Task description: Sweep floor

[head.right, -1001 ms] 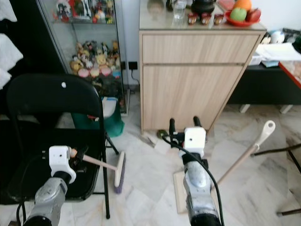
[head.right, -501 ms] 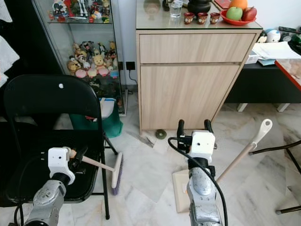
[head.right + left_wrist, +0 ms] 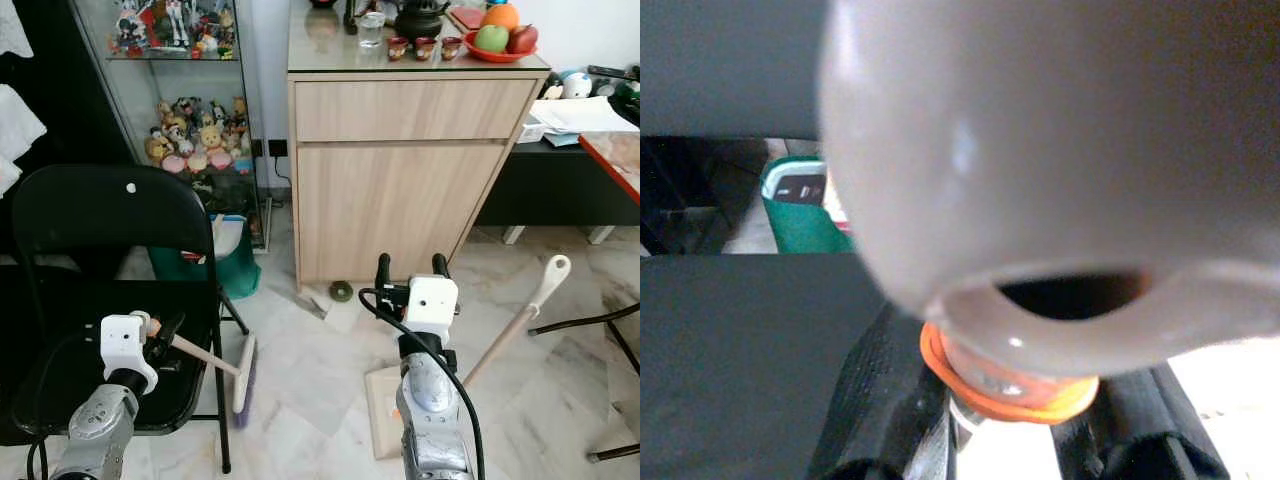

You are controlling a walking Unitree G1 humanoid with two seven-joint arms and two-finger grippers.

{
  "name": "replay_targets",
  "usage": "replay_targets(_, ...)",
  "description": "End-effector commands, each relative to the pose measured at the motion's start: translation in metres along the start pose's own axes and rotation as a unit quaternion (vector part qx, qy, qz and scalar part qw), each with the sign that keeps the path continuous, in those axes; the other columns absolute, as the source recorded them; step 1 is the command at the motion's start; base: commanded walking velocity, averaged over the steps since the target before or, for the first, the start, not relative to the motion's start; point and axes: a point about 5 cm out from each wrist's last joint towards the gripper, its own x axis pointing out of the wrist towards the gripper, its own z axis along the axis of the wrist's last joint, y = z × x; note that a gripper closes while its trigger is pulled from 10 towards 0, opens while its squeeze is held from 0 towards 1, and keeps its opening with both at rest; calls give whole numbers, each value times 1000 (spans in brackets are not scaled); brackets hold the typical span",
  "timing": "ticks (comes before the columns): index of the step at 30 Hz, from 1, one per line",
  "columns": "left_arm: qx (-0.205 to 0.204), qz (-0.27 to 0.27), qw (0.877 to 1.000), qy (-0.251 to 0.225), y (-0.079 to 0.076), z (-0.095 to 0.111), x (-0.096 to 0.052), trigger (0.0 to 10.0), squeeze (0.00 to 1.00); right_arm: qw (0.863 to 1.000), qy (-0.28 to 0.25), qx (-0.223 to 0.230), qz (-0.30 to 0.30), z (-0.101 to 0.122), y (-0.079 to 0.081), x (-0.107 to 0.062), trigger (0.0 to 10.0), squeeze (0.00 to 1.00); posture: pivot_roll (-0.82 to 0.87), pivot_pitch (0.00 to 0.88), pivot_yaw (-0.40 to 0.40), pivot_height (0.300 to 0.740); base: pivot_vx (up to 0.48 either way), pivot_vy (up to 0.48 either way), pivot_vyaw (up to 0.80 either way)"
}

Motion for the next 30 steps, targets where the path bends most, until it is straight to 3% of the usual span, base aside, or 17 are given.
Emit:
replay_targets(1,10,-6,1000,-24,-1,11,4,10000,0,1000,-2,3,-8,3,-6,-1,10000,0,-41,0,7,740,0,-319,0)
replay_targets(24,8,-3,1000,-23,-3,11,4,10000,0,1000,5,8,-3,5,-4,4,10000,0,-36,37,-6,740,0,-321,0)
replay_targets(30,3,-1,1000,-20,-4,10,4,10000,0,1000,5,8,-6,7,-5,5,10000,0,-43,46,-9,740,0,0,0)
